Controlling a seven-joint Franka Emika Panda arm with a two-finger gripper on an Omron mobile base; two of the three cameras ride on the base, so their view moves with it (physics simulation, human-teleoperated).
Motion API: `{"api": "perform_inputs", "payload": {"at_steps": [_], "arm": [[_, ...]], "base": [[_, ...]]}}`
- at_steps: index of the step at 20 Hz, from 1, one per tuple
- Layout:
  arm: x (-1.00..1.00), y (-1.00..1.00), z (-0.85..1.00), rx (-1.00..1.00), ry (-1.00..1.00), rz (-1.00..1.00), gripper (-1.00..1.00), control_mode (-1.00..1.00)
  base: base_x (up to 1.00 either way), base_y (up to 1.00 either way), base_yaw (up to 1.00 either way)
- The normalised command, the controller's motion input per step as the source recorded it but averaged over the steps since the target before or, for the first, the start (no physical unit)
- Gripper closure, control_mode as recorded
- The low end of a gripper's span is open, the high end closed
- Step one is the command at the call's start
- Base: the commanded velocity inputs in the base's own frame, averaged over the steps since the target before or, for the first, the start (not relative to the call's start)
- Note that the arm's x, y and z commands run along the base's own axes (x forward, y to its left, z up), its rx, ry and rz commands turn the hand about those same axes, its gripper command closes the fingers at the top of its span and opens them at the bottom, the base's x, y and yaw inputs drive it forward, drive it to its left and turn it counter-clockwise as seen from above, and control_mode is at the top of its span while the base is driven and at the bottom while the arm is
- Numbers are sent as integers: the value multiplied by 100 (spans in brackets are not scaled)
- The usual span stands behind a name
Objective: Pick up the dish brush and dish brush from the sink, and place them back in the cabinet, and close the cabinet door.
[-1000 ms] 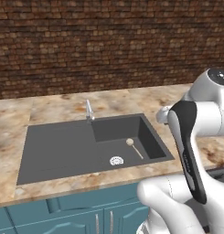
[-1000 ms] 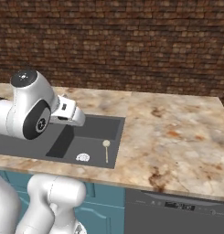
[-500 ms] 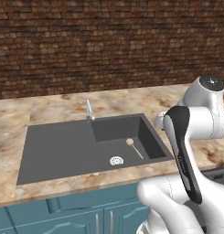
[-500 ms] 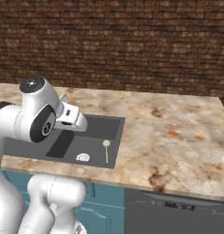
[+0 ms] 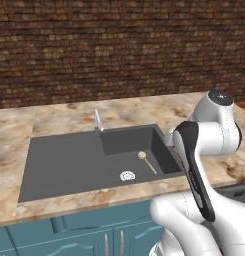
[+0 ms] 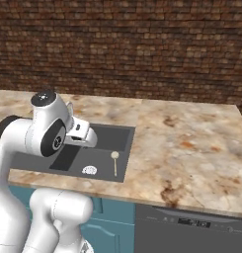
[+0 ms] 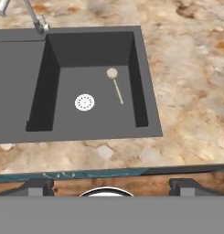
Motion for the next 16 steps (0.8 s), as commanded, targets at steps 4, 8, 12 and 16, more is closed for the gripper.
{"api": "perform_inputs", "payload": {"at_steps": [4,8,12,16], "arm": [[19,0,-26,0,5,0,-100,-100],[21,0,-28,0,4,0,-100,-100],[24,0,-28,0,3,0,-100,-100],[28,0,-26,0,3,0,-100,-100]], "base": [[0,0,0],[0,0,0],[0,0,0],[0,0,0]]}}
